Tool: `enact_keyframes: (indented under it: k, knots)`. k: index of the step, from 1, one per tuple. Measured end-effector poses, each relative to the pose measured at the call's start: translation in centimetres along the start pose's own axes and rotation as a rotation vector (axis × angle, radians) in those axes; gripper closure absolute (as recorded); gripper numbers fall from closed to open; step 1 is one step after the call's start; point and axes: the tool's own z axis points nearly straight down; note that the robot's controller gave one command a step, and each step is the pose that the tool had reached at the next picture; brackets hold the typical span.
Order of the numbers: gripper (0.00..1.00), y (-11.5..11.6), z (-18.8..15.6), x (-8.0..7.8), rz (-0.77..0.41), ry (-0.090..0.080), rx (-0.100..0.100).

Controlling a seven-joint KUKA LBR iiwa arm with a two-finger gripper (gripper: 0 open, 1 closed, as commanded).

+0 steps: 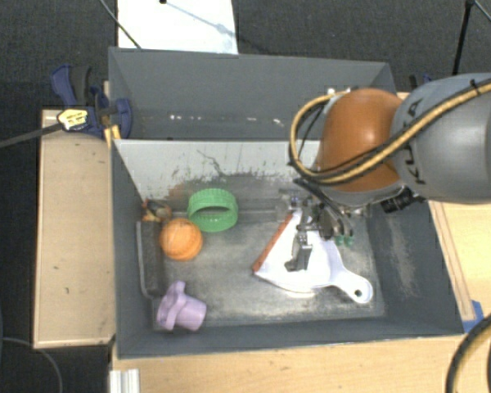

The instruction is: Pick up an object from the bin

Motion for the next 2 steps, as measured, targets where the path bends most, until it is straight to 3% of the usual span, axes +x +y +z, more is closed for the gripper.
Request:
enact_keyframes:
  k: [1,2]
  knots:
    - [0.0,0.0,-0.5,-0.2,0.001,-0.008,0.0]
    - [0.0,-3.7,4.3,2.2,0.023,-0.013,-0.001]
